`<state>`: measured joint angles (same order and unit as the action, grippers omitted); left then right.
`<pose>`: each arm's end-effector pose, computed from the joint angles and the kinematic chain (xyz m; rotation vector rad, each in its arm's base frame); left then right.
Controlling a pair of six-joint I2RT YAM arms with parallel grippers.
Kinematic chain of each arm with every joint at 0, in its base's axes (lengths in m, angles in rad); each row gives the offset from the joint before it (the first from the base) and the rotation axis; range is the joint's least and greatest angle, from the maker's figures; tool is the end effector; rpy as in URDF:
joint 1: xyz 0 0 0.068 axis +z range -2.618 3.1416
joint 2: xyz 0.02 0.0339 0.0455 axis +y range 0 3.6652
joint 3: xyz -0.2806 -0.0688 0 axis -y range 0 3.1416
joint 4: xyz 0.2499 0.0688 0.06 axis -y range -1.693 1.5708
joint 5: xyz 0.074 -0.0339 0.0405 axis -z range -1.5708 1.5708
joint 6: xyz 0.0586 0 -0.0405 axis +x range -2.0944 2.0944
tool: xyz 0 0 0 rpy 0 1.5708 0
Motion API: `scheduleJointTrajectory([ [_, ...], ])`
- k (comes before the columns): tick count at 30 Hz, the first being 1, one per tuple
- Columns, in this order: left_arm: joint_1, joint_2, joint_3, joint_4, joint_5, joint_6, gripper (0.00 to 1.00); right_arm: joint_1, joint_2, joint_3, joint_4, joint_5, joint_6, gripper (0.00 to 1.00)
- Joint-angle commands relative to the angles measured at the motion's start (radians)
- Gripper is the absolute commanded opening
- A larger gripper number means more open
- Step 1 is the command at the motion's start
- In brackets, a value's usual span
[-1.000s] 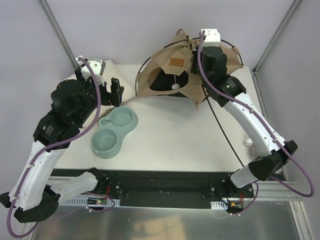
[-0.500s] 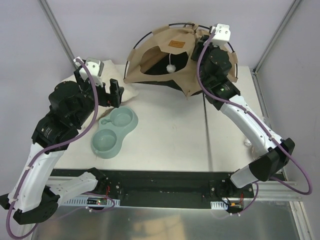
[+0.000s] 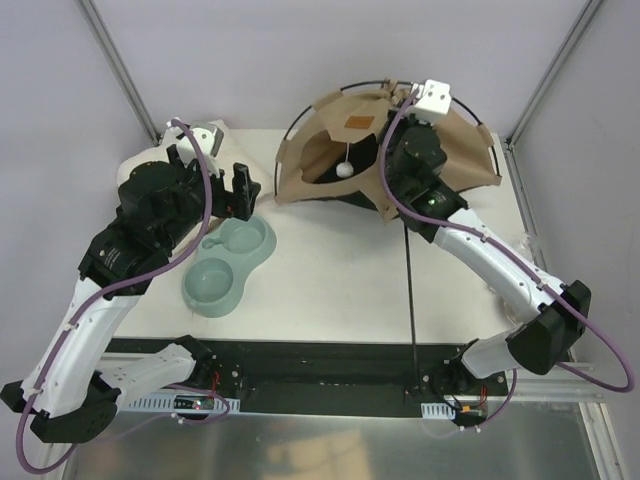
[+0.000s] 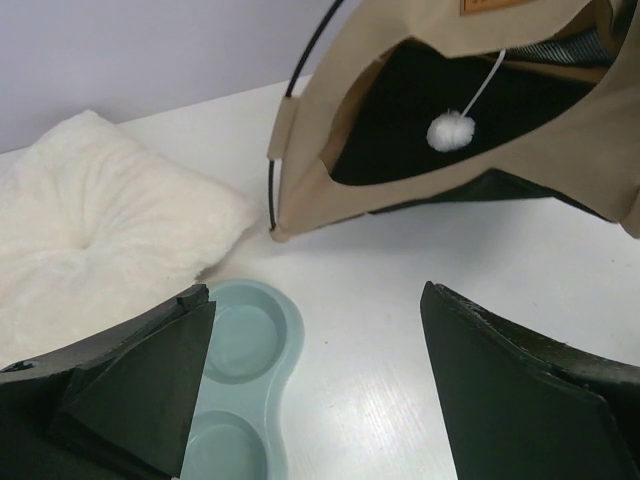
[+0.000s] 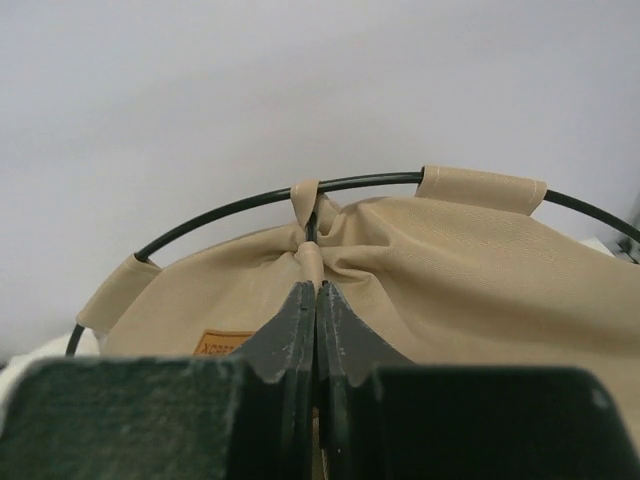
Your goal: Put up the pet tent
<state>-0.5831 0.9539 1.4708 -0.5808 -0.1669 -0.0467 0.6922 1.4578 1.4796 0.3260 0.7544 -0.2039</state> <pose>0.1529 -0.0892 0.5096 0.3105 1.6155 -0.3460 0.2924 0.1903 0.4975 0.0874 1.3171 -0.0456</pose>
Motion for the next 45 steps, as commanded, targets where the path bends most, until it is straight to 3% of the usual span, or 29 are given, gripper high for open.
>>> scheduleJointTrajectory([
  [1, -0.004, 0.009, -0.024, 0.044, 0.032, -0.035, 0.86, 0.059, -0.085, -0.083, 0.145, 0.221, -0.026, 0.00],
  [9, -0.003, 0.016, -0.050, 0.049, 0.047, -0.053, 0.86, 0.020, -0.041, -0.235, 0.168, 0.188, 0.035, 0.00],
  [14, -0.004, 0.014, -0.066, 0.049, 0.104, -0.076, 0.87, 0.003, -0.025, -0.234, 0.067, 0.201, 0.133, 0.00],
  [16, -0.004, 0.009, -0.085, 0.058, 0.217, -0.088, 0.87, 0.001, -0.045, -0.226, -0.028, 0.183, 0.193, 0.00],
  [19, -0.004, 0.019, -0.142, 0.100, 0.502, -0.126, 0.87, 0.001, -0.059, -0.211, -0.143, 0.163, 0.273, 0.04],
  [20, -0.004, 0.029, -0.161, 0.126, 0.612, -0.162, 0.87, 0.003, -0.057, -0.200, -0.178, 0.160, 0.302, 0.04],
  [23, -0.012, 0.057, -0.265, 0.293, 0.772, -0.382, 0.86, 0.003, -0.047, -0.193, -0.238, 0.154, 0.363, 0.03],
  [26, -0.061, 0.068, -0.386, 0.514, 0.776, -0.563, 0.85, 0.004, -0.033, -0.176, -0.280, 0.154, 0.412, 0.03],
  [28, -0.115, 0.088, -0.425, 0.600, 0.723, -0.608, 0.86, 0.003, -0.024, -0.160, -0.304, 0.157, 0.440, 0.03],
  [34, -0.217, 0.181, -0.420, 0.607, 0.629, -0.648, 0.85, 0.012, 0.018, -0.076, -0.400, 0.191, 0.498, 0.03],
  [39, -0.296, 0.241, -0.412, 0.648, 0.635, -0.654, 0.85, 0.020, 0.045, -0.024, -0.432, 0.218, 0.523, 0.03],
  [45, -0.307, 0.313, -0.397, 0.627, 0.658, -0.636, 0.80, 0.023, 0.062, 0.028, -0.453, 0.229, 0.534, 0.03],
])
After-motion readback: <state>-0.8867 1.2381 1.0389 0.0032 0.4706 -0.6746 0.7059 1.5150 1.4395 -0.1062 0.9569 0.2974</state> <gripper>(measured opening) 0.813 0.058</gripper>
